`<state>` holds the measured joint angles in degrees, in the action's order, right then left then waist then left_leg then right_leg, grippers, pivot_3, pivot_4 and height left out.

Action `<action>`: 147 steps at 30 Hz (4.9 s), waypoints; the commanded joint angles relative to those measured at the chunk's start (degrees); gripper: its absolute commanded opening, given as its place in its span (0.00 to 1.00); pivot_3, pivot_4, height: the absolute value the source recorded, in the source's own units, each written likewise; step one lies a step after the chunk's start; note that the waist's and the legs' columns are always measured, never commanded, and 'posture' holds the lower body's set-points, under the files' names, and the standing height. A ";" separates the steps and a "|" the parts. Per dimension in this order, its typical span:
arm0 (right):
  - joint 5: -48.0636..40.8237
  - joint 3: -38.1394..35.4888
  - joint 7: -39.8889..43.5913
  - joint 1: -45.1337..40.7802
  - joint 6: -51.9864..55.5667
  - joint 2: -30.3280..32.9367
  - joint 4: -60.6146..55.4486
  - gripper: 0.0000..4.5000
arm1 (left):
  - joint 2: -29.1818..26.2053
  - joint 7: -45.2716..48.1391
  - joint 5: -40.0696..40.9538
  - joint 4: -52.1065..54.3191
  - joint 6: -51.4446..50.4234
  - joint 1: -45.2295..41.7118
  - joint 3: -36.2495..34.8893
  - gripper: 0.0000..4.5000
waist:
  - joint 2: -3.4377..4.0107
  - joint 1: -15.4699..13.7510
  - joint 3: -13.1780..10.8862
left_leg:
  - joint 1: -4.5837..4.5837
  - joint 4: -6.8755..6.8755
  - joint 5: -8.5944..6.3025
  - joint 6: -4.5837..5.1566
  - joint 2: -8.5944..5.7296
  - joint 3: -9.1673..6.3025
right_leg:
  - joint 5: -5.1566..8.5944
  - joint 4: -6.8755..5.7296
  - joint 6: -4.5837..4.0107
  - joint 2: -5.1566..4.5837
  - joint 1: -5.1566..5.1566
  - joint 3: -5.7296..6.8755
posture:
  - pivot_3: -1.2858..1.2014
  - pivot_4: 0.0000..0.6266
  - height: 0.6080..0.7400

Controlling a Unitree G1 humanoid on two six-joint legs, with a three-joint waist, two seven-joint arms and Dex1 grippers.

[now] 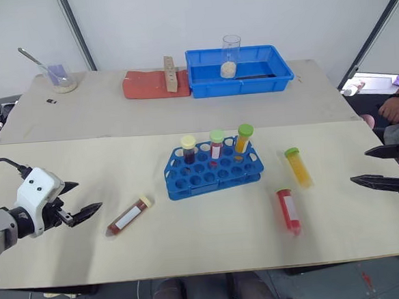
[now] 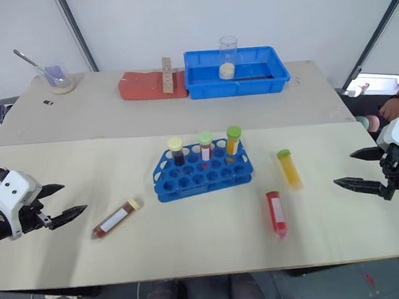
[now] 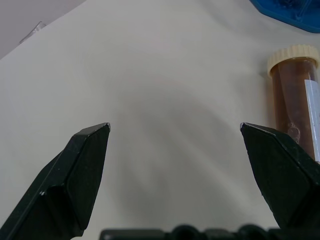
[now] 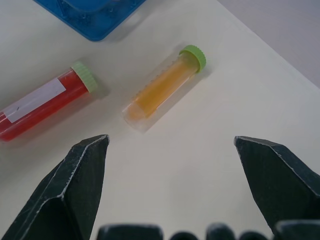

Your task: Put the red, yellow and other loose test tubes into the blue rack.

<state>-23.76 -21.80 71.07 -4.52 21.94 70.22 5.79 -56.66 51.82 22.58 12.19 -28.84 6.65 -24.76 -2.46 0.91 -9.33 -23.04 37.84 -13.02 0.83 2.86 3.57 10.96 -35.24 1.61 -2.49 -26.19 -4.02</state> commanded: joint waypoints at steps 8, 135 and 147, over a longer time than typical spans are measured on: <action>1.75 0.86 -1.13 -4.53 -3.15 -1.25 2.23 0.99 | -0.74 1.60 0.18 -0.65 0.93 -1.35 -0.92 1.00 | 0.00 0.00 0.00 | 0.03 0.00 0.00 0.00 0.00 0.02 | -0.01 -0.03 -0.02 0.00 0.02 -0.01 | 0.52 0.24 1.00; 12.89 19.85 -39.88 -15.16 -25.53 -57.69 -5.33 0.22 | 12.01 5.90 14.88 14.20 -5.12 -25.50 23.25 1.00 | 0.07 1.60 -0.03 | -0.12 0.94 0.06 -0.03 -0.05 -0.47 | -0.29 -0.84 0.34 0.27 0.11 -0.02 | 0.52 0.24 1.00; 12.10 19.47 -46.62 -12.32 -28.05 -62.62 -5.12 0.21 | 15.11 1.87 16.20 15.53 -7.21 -26.63 23.23 1.00 | 0.07 1.62 -0.03 | -0.12 0.93 0.06 -0.03 -0.04 -0.48 | -0.29 -0.84 0.34 0.27 0.11 -0.02 | 0.52 0.24 1.00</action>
<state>-11.06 -1.96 24.88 -17.21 -4.85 7.80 1.70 -42.07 54.49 37.93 25.69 -35.72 -18.48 -1.11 -2.40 2.53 -9.35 -23.17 38.77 -12.96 0.80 2.82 3.08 10.67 -36.09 1.96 -2.22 -26.08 -4.04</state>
